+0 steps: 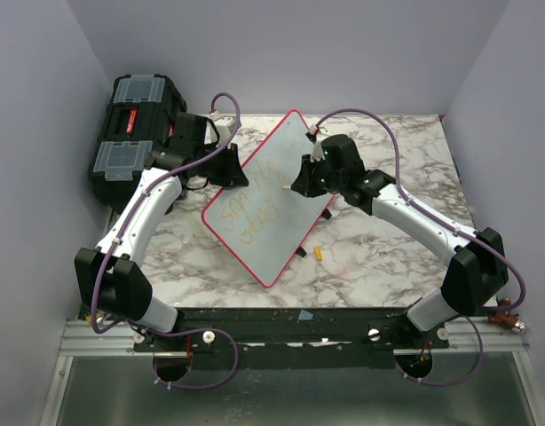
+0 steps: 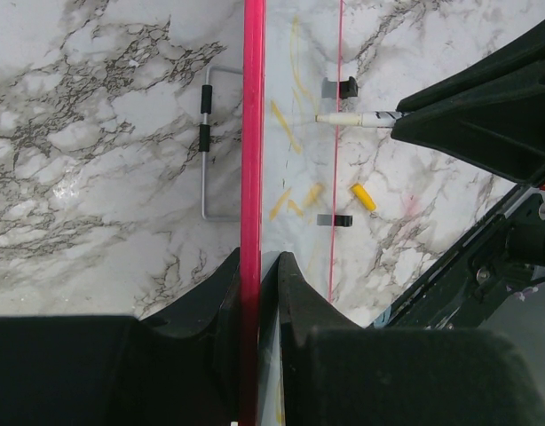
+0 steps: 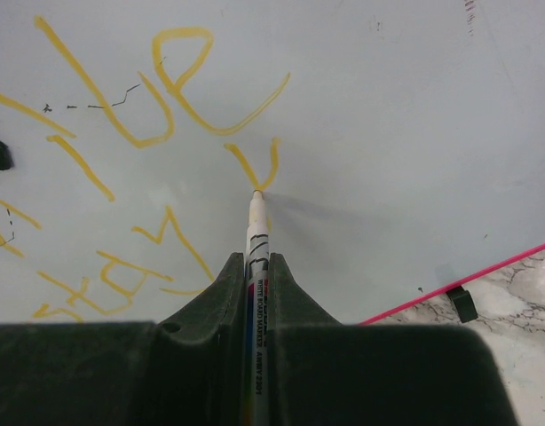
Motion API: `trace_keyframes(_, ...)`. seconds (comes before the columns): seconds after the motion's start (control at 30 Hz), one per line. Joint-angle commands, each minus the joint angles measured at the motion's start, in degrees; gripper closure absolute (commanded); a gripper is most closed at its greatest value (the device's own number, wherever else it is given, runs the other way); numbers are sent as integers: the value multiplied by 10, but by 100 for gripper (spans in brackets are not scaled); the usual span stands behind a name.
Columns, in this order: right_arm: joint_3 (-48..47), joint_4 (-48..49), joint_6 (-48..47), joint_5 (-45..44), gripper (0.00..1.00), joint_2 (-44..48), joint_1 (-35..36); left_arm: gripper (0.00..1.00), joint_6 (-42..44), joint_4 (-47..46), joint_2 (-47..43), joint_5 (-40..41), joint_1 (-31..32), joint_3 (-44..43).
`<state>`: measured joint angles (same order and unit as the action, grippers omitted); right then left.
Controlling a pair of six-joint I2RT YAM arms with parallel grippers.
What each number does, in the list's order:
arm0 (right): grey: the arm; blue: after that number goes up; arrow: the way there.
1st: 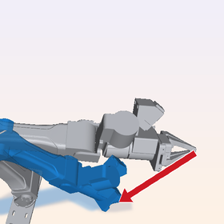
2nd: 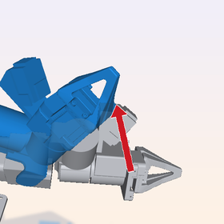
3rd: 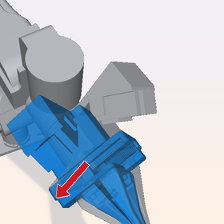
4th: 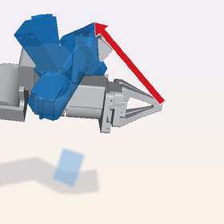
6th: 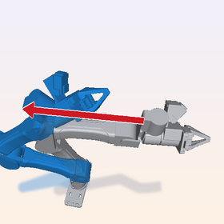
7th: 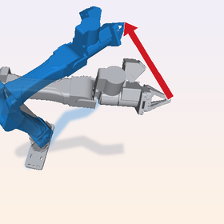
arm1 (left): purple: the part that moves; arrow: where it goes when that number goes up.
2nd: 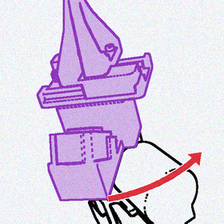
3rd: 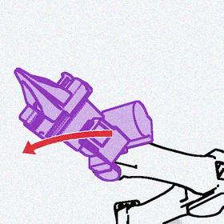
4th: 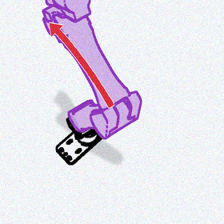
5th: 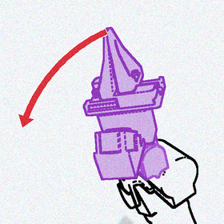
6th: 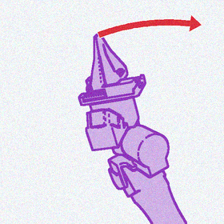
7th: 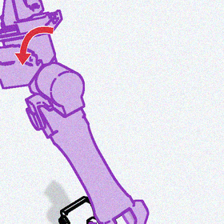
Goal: Write a sentence on the whiteboard
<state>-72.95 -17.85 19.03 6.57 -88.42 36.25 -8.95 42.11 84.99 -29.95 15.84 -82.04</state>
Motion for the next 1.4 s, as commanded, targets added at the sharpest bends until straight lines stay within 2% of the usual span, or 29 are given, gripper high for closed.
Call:
trace_keyframes(0.0, 17, 11, 5, 42, 99, -8, 6, 100, 45, -18, 4, 37, 5, -4)
trace_keyframes(0.7, 24, -15, 9, -95, 99, -15, 6, 100, 46, -15, 7, 39, 5, -10)
trace_keyframes(1.2, 8, -47, 5, -160, 99, 5, 6, 100, 47, -14, 6, 41, 5, -11)
trace_keyframes(1.37, 2, -32, 5, -147, 99, 31, 6, 100, 48, -13, 6, 41, 4, -13)
